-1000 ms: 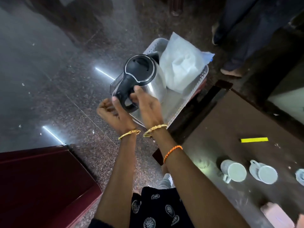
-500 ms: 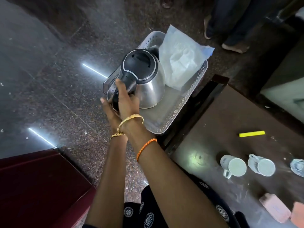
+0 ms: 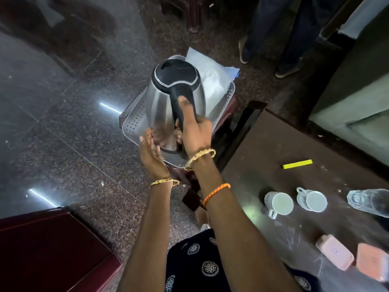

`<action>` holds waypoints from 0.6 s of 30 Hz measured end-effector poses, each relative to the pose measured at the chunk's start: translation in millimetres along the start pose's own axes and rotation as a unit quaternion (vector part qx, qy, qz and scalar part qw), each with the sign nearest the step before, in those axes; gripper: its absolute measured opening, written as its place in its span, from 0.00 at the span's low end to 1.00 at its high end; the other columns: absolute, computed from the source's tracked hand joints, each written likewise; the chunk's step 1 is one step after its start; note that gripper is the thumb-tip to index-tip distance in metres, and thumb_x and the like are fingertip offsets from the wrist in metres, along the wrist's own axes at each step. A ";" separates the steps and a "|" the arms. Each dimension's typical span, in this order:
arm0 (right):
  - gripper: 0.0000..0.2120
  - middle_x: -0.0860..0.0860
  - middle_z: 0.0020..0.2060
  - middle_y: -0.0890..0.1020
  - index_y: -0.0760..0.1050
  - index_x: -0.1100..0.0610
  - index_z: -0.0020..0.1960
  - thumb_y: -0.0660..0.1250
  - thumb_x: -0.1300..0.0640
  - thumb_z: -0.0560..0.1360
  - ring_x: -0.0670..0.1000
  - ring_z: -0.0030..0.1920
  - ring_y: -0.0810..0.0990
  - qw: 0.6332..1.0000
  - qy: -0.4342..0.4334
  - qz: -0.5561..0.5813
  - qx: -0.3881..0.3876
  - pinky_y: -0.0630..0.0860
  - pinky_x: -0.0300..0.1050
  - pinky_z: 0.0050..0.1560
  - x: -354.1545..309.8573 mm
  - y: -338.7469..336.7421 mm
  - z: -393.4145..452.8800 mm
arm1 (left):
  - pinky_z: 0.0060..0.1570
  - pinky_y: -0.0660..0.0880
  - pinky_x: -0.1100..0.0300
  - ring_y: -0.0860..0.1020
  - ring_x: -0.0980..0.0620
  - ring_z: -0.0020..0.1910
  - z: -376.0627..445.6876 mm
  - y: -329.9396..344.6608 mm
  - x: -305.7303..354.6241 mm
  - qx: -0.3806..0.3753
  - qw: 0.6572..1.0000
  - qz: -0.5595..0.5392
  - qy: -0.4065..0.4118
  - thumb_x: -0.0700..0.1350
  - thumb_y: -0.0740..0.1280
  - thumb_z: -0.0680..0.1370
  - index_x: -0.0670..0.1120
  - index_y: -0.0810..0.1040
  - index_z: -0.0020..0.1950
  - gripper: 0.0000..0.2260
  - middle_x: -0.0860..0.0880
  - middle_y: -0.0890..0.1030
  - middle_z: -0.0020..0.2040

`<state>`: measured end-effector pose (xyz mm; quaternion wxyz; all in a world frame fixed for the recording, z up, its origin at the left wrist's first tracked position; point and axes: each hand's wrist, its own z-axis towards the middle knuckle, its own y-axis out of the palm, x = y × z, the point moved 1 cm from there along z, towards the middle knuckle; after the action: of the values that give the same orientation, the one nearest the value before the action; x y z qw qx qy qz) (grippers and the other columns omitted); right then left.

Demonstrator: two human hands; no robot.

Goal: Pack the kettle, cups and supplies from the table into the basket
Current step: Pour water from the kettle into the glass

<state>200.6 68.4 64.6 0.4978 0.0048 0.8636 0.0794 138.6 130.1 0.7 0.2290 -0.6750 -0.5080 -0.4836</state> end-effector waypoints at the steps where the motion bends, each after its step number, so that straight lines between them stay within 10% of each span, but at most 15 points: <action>1: 0.26 0.47 0.17 0.70 0.70 0.54 0.20 0.67 0.34 0.62 0.47 0.19 0.67 1.000 -0.003 0.020 -0.008 0.65 0.37 0.23 -7.1 -11.1 -6.0 | 0.56 0.73 0.65 0.76 0.57 0.62 -7.9 1.2 2.9 -0.001 1.000 -0.002 0.021 0.51 0.52 0.81 0.43 0.74 0.61 0.18 0.48 0.78 0.59; 5: 0.27 0.51 0.17 0.67 0.70 0.59 0.28 0.66 0.33 0.60 0.49 0.17 0.64 0.998 0.000 0.054 -0.038 0.64 0.39 0.23 -35.0 -65.5 -35.1 | 0.36 0.75 0.75 0.81 0.67 0.39 -39.2 16.0 9.5 0.024 0.996 0.000 0.084 0.44 0.57 0.80 0.48 0.78 0.46 0.10 0.53 0.79 0.45; 18: 0.23 0.53 0.20 0.68 0.71 0.54 0.22 0.67 0.35 0.59 0.50 0.18 0.63 0.992 0.084 0.021 0.094 0.62 0.38 0.21 -33.1 -295.2 -124.6 | 0.44 0.73 0.55 0.76 0.50 0.39 -192.8 93.3 -91.4 -0.186 0.962 0.177 0.095 0.48 0.60 0.75 0.43 0.79 0.39 0.12 0.45 0.79 0.36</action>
<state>131.0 -242.5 112.4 0.4189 0.0631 0.9058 0.0081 140.8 -102.0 19.2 0.2287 -0.7356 -0.2572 -0.5834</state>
